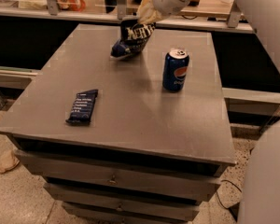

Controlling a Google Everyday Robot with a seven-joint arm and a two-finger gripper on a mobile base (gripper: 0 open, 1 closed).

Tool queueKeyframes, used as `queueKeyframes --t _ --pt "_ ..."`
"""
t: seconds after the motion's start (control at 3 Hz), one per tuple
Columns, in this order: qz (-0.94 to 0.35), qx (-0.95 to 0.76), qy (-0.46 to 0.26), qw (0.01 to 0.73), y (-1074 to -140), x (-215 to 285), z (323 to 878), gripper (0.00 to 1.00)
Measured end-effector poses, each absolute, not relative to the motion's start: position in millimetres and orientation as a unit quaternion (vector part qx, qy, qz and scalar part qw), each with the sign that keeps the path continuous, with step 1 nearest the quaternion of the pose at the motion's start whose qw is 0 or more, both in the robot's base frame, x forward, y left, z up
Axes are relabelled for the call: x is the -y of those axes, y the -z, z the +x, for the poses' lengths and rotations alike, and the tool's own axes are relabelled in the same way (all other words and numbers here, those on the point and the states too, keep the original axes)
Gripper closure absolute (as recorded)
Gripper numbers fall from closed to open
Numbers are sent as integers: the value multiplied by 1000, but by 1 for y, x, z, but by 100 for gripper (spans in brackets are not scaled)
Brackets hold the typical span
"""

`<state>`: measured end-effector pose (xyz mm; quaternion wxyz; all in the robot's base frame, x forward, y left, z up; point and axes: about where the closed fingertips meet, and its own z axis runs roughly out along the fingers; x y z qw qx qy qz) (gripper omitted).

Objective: Move blue chip bag near pepsi can

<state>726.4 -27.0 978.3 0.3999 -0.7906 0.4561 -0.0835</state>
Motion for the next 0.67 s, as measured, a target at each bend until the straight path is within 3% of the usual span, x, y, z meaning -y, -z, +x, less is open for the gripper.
queueKeyframes --t 0.67 --pt "-781 -505 100 354 -986 66 682 100"
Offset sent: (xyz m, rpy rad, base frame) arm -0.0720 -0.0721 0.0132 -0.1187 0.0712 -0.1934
